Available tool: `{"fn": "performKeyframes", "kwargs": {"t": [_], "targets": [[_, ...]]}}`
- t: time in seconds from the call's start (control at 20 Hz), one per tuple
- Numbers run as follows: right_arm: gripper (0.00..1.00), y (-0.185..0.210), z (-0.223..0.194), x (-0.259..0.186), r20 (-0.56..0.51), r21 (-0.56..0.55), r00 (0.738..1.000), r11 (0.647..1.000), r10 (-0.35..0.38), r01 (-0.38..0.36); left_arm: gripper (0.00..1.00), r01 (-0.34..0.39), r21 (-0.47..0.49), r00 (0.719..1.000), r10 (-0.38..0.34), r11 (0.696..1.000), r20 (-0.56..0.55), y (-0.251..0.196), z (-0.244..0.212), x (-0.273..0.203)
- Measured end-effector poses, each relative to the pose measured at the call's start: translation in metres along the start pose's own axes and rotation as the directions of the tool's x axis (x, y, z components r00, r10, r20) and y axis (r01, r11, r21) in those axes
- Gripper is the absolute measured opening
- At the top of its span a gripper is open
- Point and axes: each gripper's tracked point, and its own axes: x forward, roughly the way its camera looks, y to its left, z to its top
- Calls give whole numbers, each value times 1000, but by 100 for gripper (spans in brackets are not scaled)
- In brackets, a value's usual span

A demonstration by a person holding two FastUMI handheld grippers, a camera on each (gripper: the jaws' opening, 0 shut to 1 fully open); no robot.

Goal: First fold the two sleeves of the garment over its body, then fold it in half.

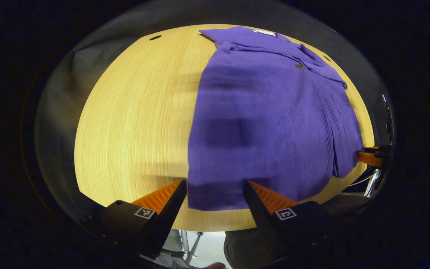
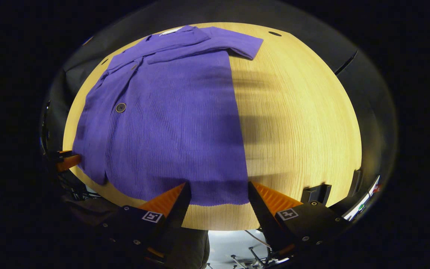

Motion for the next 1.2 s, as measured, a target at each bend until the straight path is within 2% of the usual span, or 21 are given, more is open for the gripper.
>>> {"fn": "performKeyframes", "kwargs": {"t": [0.05, 0.1, 0.15, 0.3, 0.35, 0.4, 0.45, 0.5, 0.55, 0.6, 0.8, 0.95, 1.05, 1.2], "targets": [[94, 2, -3, 1, -18, 4, 1000, 1000, 0, 0, 98, 2, 10, 1000, -2, 1000, -10, -2, 0, 0], [86, 6, -6, 0, -36, 10, 999, 1000, 4, -4, 88, 1, -1, 1000, -1, 1000, -28, -4, -1, 0], [89, 11, -6, 0, -38, 26, 999, 1000, 14, -13, 83, 5, -16, 999, -6, 1000, -45, -6, -3, 2], [39, 22, -3, -1, -39, 56, 997, 996, 65, -63, 44, 34, -61, 997, -38, 998, -73, -16, -3, -1], [33, 27, -2, -1, -35, 87, 995, 992, 96, -93, 34, 47, -78, 996, -52, 996, -66, -20, -4, 0], [24, 32, -3, -1, -29, 133, 991, 983, 129, -124, 16, 61, -69, 996, -65, 996, -65, -22, -3, -1], [19, 41, -1, -2, -14, 196, 985, 966, 174, -168, 16, 84, -67, 993, -89, 994, -76, -25, -5, -1], [13, 55, -2, -1, -11, 262, 970, 937, 243, -231, 10, 111, -100, 989, -120, 989, -88, -28, -10, -2], [11, 66, -1, -3, -8, 309, 958, 912, 285, -269, 9, 152, -125, 981, -165, 980, -99, -35, -12, -4], [8, 68, 2, -4, 8, 312, 961, 912, 278, -267, 10, 159, -135, 980, -173, 978, -100, -36, -11, -8], [6, 66, 14, -21, 60, 245, 971, 939, 233, -241, 9, 164, -76, 984, -168, 984, -55, -27, 11, -28], [6, 61, 31, -37, 114, 273, 966, 928, 231, -254, 9, 188, -51, 982, -189, 981, -4, -26, 36, -44], [6, 63, 47, -53, 164, 292, 955, 912, 248, -287, 9, 208, -39, 978, -207, 977, 22, -27, 48, -54], [6, 59, 68, -75, 228, 292, 945, 909, 236, -297, 10, 237, -32, 970, -235, 971, 67, -26, 69, -71]]}}
